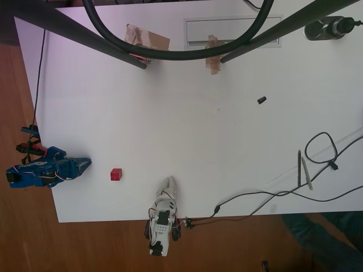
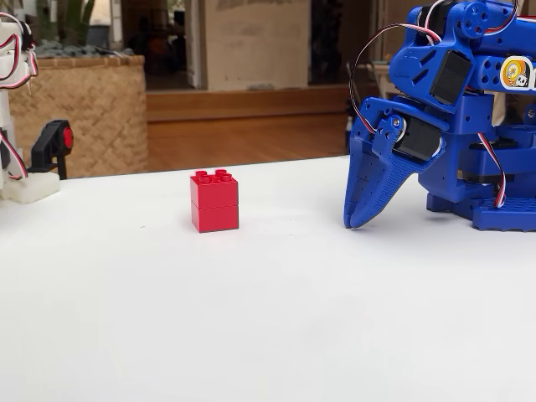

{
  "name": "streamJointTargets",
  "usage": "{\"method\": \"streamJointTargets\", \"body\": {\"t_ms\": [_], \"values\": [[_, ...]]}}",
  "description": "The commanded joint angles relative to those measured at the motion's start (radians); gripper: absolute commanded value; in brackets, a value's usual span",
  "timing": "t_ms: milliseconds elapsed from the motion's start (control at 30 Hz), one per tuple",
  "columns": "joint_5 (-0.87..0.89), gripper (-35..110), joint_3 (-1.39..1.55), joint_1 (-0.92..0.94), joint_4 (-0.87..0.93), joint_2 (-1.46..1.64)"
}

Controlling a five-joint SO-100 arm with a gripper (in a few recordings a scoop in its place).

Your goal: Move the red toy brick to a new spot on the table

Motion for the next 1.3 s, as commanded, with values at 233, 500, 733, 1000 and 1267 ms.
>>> {"method": "streamJointTargets", "body": {"t_ms": [233, 500, 733, 1000, 1267], "values": [[0.087, 0, 0.034, 0.009, -0.011, 0.035], [0.103, 0, 0.034, 0.009, -0.011, 0.035], [0.106, 0, 0.034, 0.009, -0.011, 0.035], [0.095, 0, 0.034, 0.009, -0.011, 0.035], [0.104, 0, 0.034, 0.000, -0.011, 0.035]]}}
